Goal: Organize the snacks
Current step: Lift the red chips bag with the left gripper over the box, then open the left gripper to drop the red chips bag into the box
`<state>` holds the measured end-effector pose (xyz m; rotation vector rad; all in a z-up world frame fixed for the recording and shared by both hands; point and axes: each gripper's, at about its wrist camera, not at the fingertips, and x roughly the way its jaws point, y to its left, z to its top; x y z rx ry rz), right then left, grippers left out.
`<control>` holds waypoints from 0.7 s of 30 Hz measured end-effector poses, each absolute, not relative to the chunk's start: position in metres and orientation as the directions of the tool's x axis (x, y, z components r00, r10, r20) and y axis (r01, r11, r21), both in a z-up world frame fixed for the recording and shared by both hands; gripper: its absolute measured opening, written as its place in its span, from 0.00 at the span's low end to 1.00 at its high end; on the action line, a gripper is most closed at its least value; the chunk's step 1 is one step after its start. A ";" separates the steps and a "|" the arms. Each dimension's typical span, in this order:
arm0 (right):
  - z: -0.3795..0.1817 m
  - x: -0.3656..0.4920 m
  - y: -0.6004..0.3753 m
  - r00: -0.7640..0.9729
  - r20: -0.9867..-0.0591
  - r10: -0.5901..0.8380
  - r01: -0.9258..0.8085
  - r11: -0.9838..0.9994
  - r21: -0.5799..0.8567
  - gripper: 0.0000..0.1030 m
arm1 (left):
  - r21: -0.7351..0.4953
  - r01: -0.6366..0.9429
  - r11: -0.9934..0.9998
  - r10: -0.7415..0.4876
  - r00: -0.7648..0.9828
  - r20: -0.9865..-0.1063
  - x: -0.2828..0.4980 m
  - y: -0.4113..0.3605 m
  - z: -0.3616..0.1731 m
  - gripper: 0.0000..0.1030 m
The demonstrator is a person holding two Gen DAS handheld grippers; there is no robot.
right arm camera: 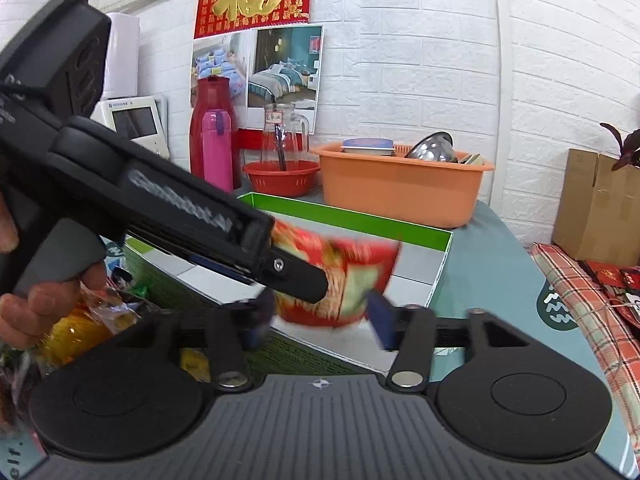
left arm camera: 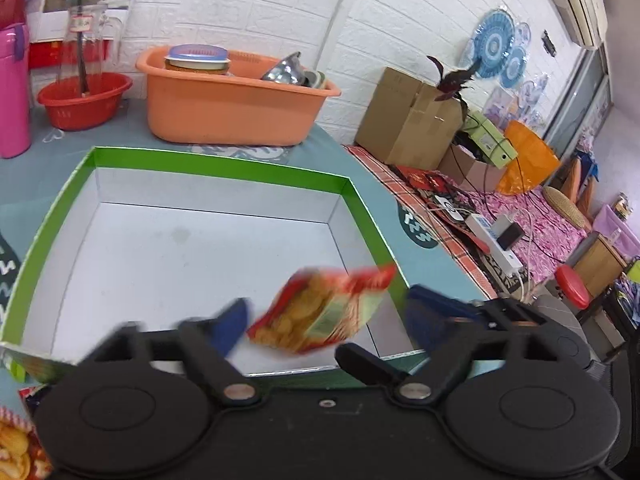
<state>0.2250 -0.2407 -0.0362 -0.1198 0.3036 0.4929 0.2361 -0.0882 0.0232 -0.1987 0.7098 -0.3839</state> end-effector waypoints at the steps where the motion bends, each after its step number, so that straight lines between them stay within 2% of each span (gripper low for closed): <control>1: -0.035 0.223 -0.242 0.849 -0.300 0.436 -0.468 0.883 -0.043 1.00 | -0.289 0.267 0.919 -0.390 0.716 -0.579 0.230 -0.087 0.027 1.00; 11: 0.000 0.155 -0.264 0.881 -0.176 0.438 -0.455 0.888 -0.065 1.00 | -0.234 0.291 0.928 -0.371 0.794 -0.482 0.148 -0.080 0.073 1.00; 18: -0.013 0.115 -0.278 0.876 -0.207 0.436 -0.452 0.891 -0.036 1.00 | -0.250 0.295 0.922 -0.382 0.796 -0.469 0.087 -0.072 0.054 1.00; 21: -0.027 0.108 -0.282 0.863 -0.254 0.438 -0.451 0.892 0.006 1.00 | -0.275 0.286 0.918 -0.387 0.795 -0.467 0.064 -0.069 0.037 1.00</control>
